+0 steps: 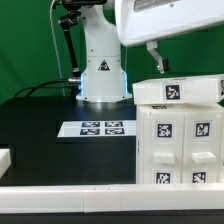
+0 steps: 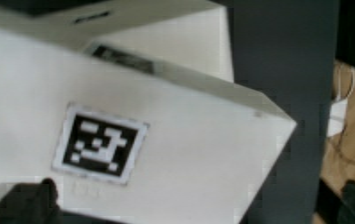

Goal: Assemble cabinet

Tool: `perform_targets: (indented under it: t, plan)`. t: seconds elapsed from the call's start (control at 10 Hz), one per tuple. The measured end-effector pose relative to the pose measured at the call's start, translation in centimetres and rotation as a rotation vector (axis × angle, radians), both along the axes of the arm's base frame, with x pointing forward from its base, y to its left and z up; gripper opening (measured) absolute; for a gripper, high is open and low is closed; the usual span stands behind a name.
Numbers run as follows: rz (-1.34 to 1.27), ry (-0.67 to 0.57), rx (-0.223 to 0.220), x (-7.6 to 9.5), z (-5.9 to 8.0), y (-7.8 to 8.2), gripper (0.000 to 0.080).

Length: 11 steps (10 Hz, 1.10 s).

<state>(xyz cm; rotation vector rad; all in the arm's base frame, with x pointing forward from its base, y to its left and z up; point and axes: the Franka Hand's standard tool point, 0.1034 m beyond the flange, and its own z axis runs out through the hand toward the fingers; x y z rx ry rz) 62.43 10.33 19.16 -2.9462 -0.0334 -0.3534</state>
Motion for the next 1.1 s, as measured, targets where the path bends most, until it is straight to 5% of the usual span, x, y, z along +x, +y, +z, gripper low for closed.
perform_targets:
  t: [0.2, 0.6, 1.1]
  plan:
    - [0.264, -0.036, -0.084, -0.2, -0.5, -0.1, 0.0796]
    - [0.564, -0.037, -0.178, -0.5, -1.0, -0.8, 0.0796]
    - [0.664, -0.023, -0.205, -0.8, -2.7, -1.2, 0.0796]
